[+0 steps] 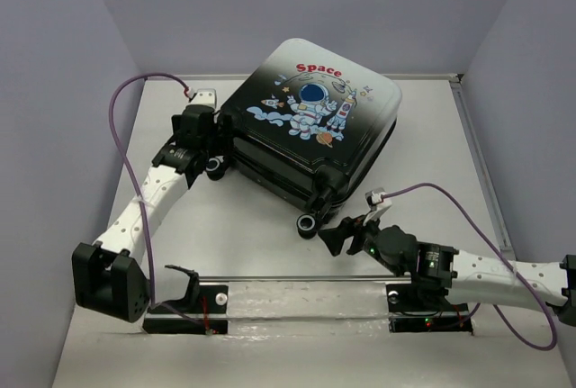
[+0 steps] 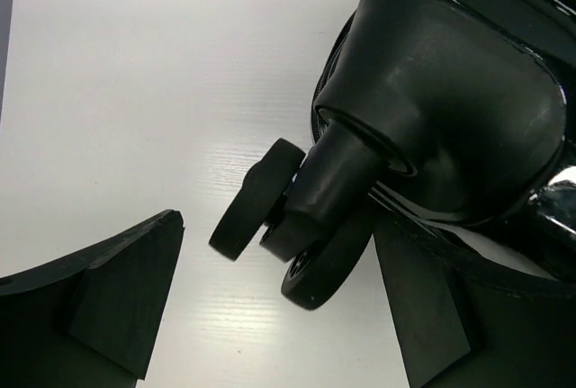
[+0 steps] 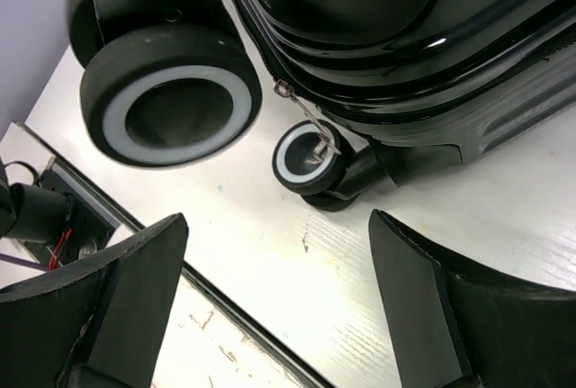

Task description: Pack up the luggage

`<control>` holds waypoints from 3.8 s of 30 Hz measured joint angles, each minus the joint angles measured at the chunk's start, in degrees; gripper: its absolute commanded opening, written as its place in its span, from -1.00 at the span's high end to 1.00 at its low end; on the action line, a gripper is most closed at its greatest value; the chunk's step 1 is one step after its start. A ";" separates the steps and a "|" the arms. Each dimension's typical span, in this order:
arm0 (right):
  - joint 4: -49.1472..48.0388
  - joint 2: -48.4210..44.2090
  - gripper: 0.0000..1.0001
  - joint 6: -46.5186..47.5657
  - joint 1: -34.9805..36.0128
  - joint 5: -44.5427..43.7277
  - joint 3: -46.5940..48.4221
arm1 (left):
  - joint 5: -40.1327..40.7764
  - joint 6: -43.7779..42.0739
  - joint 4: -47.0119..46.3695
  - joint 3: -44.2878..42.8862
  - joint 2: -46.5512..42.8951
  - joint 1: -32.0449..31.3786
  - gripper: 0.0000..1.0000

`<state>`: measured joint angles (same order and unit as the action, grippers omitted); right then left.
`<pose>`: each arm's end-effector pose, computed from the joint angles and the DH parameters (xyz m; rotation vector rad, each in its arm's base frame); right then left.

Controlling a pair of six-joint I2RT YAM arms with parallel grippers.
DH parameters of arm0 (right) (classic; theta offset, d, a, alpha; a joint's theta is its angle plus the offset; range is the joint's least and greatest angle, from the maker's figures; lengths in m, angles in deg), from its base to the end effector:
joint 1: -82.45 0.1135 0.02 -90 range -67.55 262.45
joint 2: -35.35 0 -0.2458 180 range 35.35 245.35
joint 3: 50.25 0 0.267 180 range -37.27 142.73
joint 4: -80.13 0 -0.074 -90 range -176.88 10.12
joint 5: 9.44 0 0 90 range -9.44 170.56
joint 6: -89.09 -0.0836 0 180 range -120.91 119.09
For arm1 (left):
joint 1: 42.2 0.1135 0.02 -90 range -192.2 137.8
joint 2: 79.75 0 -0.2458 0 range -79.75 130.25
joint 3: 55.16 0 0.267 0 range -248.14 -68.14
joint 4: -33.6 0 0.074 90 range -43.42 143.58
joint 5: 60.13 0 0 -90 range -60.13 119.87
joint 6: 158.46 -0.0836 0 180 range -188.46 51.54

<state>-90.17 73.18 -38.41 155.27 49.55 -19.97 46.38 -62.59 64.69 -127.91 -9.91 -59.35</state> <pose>0.1090 0.2067 0.1860 -0.2036 1.9016 0.8358 0.3298 -0.0769 0.2850 0.0241 2.0408 0.0461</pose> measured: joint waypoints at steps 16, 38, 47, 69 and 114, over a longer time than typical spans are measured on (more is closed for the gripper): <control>5.64 -0.92 0.58 0.85 -13.16 4.00 2.54 | -7.28 -8.33 -3.19 -2.16 4.31 0.74 0.63; 14.75 27.67 0.86 13.46 -50.82 28.20 27.78 | -13.22 -1.64 -9.86 4.76 -1.20 -2.99 0.89; 14.45 34.21 0.01 18.10 -55.69 31.54 35.26 | -17.40 3.72 -11.19 11.54 -9.27 -4.61 0.89; -18.40 12.90 -0.11 9.66 -54.36 41.92 -4.61 | -32.61 25.16 -16.61 16.31 -11.96 -5.55 0.89; -69.40 48.46 0.86 18.34 -32.48 24.55 -4.94 | -33.38 32.39 -22.71 22.49 -16.90 -6.01 0.88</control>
<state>-159.57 121.63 -20.07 122.79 74.10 -24.91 13.01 -30.20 41.98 -105.42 -26.80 -65.36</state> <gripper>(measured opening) 0.074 0.601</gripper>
